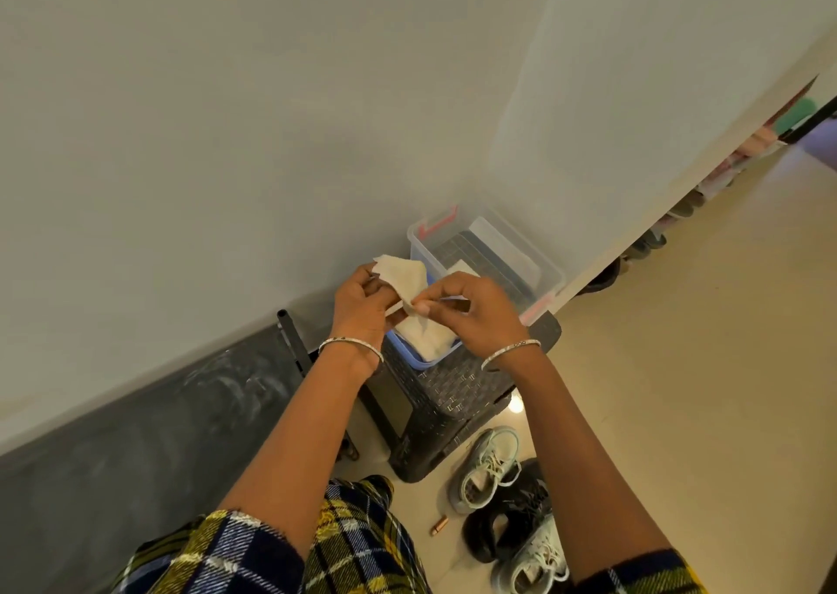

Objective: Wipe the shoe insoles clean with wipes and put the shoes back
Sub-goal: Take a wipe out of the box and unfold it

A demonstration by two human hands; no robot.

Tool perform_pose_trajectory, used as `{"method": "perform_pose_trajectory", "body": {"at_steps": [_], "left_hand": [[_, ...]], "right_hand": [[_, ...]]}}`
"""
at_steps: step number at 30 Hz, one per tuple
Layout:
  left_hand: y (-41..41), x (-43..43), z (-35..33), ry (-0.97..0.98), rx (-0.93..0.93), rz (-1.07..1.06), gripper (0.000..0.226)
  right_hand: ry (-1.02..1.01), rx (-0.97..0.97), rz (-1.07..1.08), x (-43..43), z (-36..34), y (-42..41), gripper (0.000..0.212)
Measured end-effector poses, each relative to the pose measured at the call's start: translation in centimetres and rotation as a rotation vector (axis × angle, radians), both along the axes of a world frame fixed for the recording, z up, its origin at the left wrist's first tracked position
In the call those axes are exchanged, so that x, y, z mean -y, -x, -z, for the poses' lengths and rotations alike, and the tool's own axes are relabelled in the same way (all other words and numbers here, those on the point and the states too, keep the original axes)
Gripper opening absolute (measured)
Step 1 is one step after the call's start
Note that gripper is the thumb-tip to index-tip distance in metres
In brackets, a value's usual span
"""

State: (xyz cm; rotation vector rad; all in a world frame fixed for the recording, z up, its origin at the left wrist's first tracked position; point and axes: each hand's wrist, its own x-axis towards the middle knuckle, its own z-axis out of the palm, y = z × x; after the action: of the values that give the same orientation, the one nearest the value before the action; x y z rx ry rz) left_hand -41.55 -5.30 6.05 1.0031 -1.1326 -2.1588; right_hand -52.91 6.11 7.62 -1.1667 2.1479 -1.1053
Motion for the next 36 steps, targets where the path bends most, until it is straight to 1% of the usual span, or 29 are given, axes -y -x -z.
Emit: {"method": "perform_pose_trajectory", "body": {"at_steps": [2,5,7,9,11,14,17,18,20,22,24,26,27,28,30,31,32,34,36], "left_hand": [[-0.7,-0.4,-0.7,-0.005,-0.036,0.050,0.028],[-1.7,-1.0,-1.9,0.114,-0.021,0.117,0.029],[-2.6,-1.4,-3.0,0.189,-0.020,0.160,0.031],[-3.4,-1.9,-4.1,0.273,-0.037,0.209,0.028],[-4.0,-2.3,-5.2,0.337,-0.044,0.229,0.025],[-4.8,-2.6,-6.3,0.328,-0.015,0.204,0.019],[-5.4,-3.0,-7.7,0.242,0.049,0.148,0.028],[-5.6,-3.1,-8.0,0.255,0.058,0.137,0.033],[-5.9,-3.1,-8.4,0.399,0.066,0.138,0.035],[-6.4,-3.1,-8.6,0.556,0.094,0.135,0.028],[-6.8,-2.9,-8.8,0.597,0.102,0.138,0.020],[-7.3,-2.9,-9.1,0.586,0.070,0.174,0.013],[-7.6,-2.9,-9.3,0.595,0.062,0.208,0.011],[-7.8,-2.8,-9.4,0.615,0.062,0.244,0.011],[-8.4,-2.6,-9.7,0.652,0.067,0.298,0.013],[-8.6,-2.5,-9.8,0.654,0.073,0.310,0.014],[-8.8,-2.4,-9.9,0.644,0.079,0.311,0.014],[-9.0,-2.4,-10.0,0.617,0.082,0.295,0.013],[-9.1,-2.5,-10.0,0.596,0.083,0.268,0.012]], "right_hand": [[0.065,0.061,0.096,-0.2,-0.8,-0.5,0.017],[0.232,0.111,0.250,-0.3,-2.4,-0.8,0.006],[0.261,0.145,0.231,-0.3,-3.8,-1.2,0.011],[0.229,0.137,0.164,-0.4,-4.9,-1.8,0.017],[0.221,0.110,0.119,-0.5,-5.7,-2.4,0.015],[0.273,0.052,0.142,-0.9,-6.4,-3.2,0.010],[0.333,-0.013,0.167,-1.4,-6.8,-4.0,0.009],[0.348,-0.040,0.169,-1.5,-6.9,-4.3,0.009],[0.374,-0.081,0.169,-1.8,-7.0,-4.8,0.010],[0.381,-0.076,0.162,-2.1,-7.0,-5.1,0.015],[0.333,0.029,0.128,-2.2,-6.7,-5.1,0.029],[0.238,0.248,0.026,-2.4,-6.7,-4.8,0.051],[0.206,0.365,-0.027,-2.5,-6.7,-4.7,0.057],[0.195,0.475,-0.068,-2.7,-6.6,-4.7,0.057],[0.233,0.664,-0.099,-3.0,-6.7,-5.2,0.039],[0.256,0.726,-0.085,-3.2,-6.8,-5.4,0.032],[0.270,0.754,-0.062,-3.3,-6.9,-5.6,0.030],[0.294,0.750,-0.010,-3.4,-6.8,-5.6,0.035],[0.336,0.775,0.053,-3.4,-7.0,-5.5,0.032]]}}
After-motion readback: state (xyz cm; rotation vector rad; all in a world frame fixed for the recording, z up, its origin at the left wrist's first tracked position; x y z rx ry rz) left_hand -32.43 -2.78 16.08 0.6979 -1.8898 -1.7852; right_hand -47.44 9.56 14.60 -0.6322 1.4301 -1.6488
